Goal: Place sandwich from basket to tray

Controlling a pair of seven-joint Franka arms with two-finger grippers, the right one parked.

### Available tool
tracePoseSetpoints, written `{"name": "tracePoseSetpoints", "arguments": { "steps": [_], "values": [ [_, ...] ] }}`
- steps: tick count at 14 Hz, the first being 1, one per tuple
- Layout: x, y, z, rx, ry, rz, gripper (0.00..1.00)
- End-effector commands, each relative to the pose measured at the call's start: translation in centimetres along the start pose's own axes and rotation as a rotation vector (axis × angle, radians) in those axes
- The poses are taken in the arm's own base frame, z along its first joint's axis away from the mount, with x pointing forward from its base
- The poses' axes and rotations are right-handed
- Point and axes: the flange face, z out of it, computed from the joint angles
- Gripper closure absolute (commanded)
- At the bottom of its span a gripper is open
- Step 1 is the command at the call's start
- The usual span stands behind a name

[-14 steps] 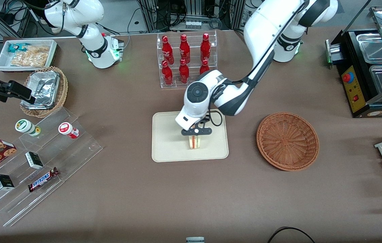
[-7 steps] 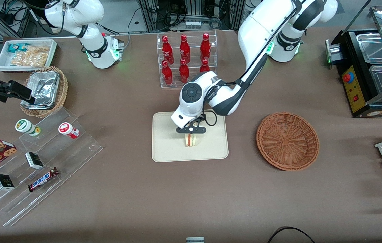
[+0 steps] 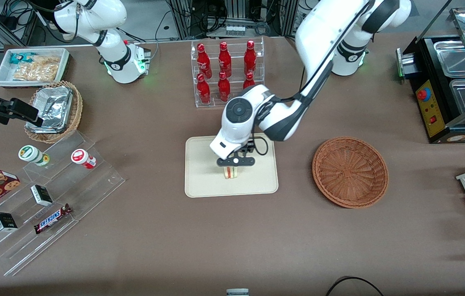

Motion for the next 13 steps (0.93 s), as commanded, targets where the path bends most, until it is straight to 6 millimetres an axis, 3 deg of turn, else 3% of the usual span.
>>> {"name": "tracePoseSetpoints", "arguments": {
  "steps": [1, 3, 5, 8, 13],
  "values": [
    [1.1, -5.3, -10.0, 0.051, 0.011, -0.097, 0.0],
    [2.8, -10.4, -15.6, 0.078, 0.016, -0.18, 0.0],
    [4.2, -15.7, -19.9, 0.106, 0.011, -0.254, 0.0],
    [6.2, -23.2, -24.1, 0.124, 0.013, -0.34, 0.0],
    [6.8, -32.9, -28.6, 0.156, -0.028, -0.324, 0.0]
  ]
}}
